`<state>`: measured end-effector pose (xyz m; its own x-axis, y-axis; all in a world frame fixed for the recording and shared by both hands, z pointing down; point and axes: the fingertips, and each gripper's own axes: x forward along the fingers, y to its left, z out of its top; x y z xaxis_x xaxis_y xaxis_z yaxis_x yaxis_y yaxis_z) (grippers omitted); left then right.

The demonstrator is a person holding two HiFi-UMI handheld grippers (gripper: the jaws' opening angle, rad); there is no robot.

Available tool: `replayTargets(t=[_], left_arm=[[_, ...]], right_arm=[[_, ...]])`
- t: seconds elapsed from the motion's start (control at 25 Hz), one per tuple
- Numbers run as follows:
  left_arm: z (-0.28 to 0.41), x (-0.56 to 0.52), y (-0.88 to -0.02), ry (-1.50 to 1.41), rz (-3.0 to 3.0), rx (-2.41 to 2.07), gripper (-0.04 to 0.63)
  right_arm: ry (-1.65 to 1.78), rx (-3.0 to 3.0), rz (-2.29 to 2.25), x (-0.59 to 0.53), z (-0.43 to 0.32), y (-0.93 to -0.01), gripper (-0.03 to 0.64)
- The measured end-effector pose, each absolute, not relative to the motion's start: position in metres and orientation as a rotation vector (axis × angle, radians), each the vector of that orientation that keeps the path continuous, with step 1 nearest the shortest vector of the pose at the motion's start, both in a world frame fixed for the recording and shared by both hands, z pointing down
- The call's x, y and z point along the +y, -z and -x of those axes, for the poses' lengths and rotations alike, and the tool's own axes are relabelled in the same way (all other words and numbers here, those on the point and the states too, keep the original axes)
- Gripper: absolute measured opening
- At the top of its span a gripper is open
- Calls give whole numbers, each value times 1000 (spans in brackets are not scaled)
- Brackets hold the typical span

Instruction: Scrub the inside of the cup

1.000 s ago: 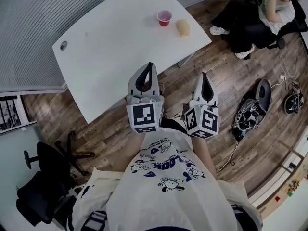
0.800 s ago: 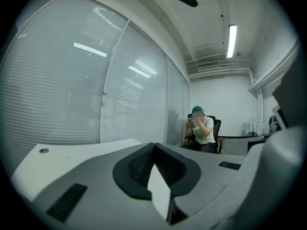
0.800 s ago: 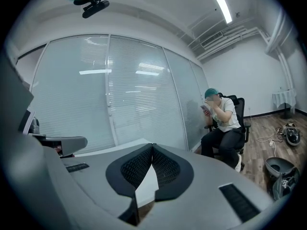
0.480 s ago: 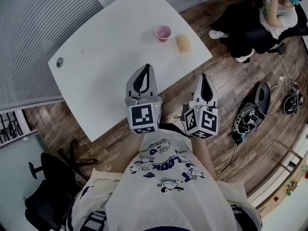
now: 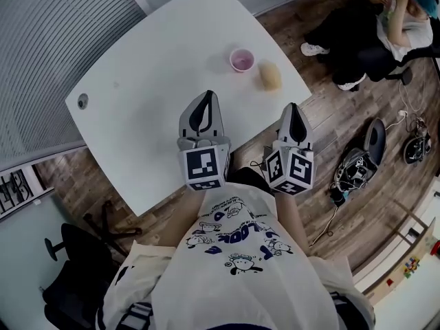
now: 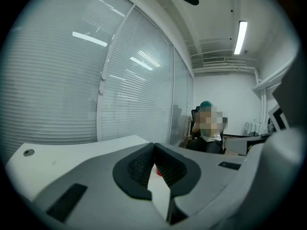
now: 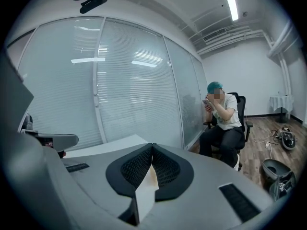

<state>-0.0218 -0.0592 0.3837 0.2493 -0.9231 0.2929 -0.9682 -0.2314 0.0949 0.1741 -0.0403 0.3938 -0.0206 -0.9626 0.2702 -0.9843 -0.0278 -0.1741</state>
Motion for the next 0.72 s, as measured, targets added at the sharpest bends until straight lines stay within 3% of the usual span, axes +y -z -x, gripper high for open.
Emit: replayTargets(t=[0.72], left_arm=[[45, -66, -417, -306, -2186, -1724, 29]], right_arm=[[-549, -2050, -2093, -51, -166, -426, 11]])
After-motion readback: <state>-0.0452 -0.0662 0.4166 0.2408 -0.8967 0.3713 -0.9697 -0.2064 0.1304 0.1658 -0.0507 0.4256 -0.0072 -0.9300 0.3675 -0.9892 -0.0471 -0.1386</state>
